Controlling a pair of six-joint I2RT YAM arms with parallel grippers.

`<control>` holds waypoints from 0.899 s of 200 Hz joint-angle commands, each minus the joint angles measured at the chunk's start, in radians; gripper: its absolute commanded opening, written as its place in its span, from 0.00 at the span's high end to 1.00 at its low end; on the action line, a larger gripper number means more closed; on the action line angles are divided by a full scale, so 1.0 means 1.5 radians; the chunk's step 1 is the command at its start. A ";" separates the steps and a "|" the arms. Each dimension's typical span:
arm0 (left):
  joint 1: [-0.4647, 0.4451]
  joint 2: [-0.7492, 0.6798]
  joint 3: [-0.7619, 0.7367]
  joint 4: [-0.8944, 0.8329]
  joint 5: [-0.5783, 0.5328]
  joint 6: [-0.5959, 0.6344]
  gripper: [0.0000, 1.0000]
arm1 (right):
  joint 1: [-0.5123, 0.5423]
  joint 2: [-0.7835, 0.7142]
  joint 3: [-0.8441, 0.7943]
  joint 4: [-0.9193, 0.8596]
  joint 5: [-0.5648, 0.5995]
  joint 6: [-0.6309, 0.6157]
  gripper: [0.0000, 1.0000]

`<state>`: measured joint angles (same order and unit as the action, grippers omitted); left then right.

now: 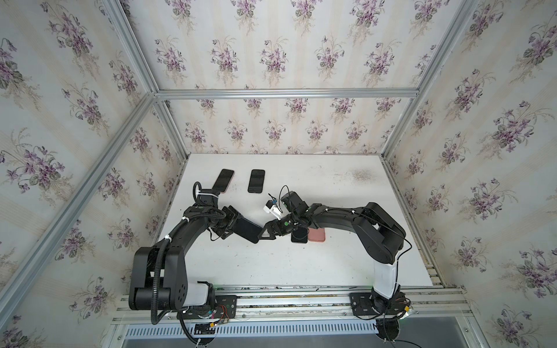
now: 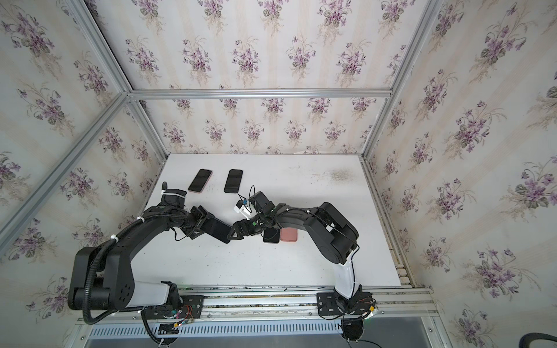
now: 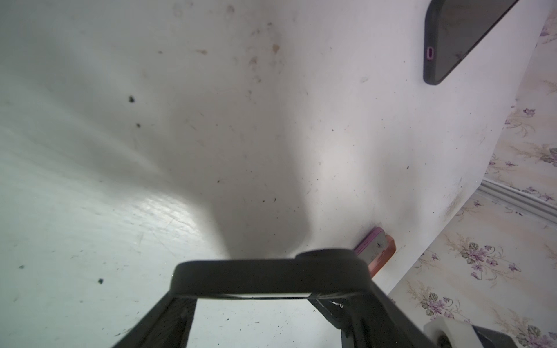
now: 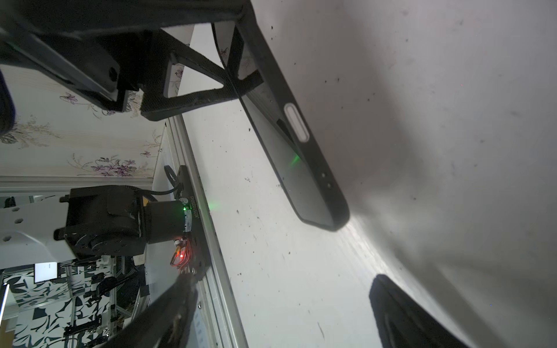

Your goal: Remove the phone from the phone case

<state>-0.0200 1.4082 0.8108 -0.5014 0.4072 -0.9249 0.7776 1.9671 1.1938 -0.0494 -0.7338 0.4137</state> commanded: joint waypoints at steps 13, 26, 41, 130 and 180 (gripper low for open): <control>-0.022 0.015 0.027 0.013 0.030 0.037 0.25 | -0.003 0.024 0.029 0.009 0.009 -0.053 0.10; -0.031 0.023 0.037 0.013 0.038 0.046 0.25 | -0.005 0.032 0.032 0.016 0.005 -0.059 0.13; -0.043 0.034 0.050 0.013 0.046 0.056 0.26 | -0.010 0.036 0.032 0.028 -0.001 -0.061 0.17; -0.088 0.062 0.100 0.012 0.036 0.075 0.27 | -0.027 0.016 -0.003 0.071 -0.015 -0.067 0.55; -0.107 0.054 0.126 0.012 0.027 0.085 0.27 | -0.030 -0.018 -0.021 0.087 -0.018 -0.074 0.73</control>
<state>-0.1677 1.5009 0.9775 -0.5030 0.4431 -0.8135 0.7326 1.9694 1.1679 0.0353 -0.7460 0.3172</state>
